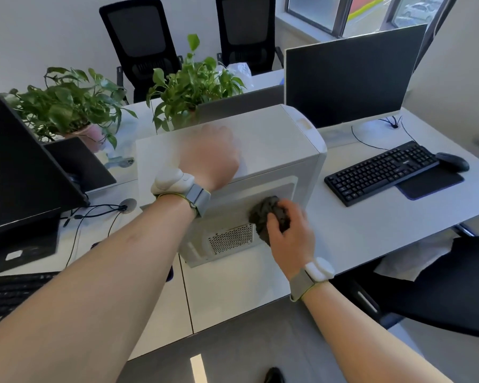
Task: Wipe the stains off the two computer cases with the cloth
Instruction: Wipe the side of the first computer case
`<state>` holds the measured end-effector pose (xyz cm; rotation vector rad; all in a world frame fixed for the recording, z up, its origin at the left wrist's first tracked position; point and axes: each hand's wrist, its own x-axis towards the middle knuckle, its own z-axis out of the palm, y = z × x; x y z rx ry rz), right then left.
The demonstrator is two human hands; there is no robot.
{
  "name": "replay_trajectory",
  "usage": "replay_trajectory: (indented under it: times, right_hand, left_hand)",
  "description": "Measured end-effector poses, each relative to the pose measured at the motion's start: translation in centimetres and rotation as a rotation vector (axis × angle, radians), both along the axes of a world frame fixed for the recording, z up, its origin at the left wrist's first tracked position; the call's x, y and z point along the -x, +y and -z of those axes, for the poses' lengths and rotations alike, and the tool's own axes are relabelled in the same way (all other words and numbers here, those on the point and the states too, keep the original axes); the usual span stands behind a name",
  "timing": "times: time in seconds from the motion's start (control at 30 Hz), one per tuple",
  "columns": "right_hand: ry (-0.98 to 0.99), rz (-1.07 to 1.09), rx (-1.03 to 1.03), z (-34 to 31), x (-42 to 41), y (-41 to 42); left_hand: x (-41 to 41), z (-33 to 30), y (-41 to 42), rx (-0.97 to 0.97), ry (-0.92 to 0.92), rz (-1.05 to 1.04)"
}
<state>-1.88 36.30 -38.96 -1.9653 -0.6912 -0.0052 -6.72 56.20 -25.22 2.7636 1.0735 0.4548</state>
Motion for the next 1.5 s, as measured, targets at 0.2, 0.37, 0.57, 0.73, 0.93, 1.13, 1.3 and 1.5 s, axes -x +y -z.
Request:
replay_trajectory:
  times: [0.2, 0.37, 0.57, 0.73, 0.93, 1.13, 1.3, 1.5]
  right_hand:
    - [-0.224, -0.118, 0.047, 2.9, -1.4, 1.8]
    - [0.350, -0.065, 0.534, 7.2, -2.7, 0.9]
    - [0.761, 0.030, 0.558, 9.5, -3.3, 0.9]
    - [1.257, 0.065, 0.186, 7.9, -2.9, 3.6]
    - [1.110, -0.024, -0.098, 5.1, -1.5, 2.9]
    - [0.803, -0.187, -0.281, -1.9, -1.3, 2.5]
    - [0.657, -0.164, -0.426, -7.2, -2.2, 1.7]
    - [0.900, -0.172, -0.416, -8.9, -4.9, -0.4]
  left_hand:
    - [0.0, 0.0, 0.2, 0.018, 0.001, 0.002]
    - [0.1, -0.2, 0.4, 0.042, 0.001, -0.001]
    - [0.0, -0.1, 0.3, 0.044, -0.010, -0.014]
    - [0.0, -0.2, 0.3, 0.041, -0.012, -0.020]
    - [0.0, -0.2, 0.2, 0.047, -0.021, -0.020]
    - [0.0, -0.4, -0.2, 0.051, -0.008, -0.019]
    - [0.3, -0.6, -0.2, 0.066, -0.004, -0.030]
    - [0.2, -0.7, -0.5, 0.064, -0.019, -0.031]
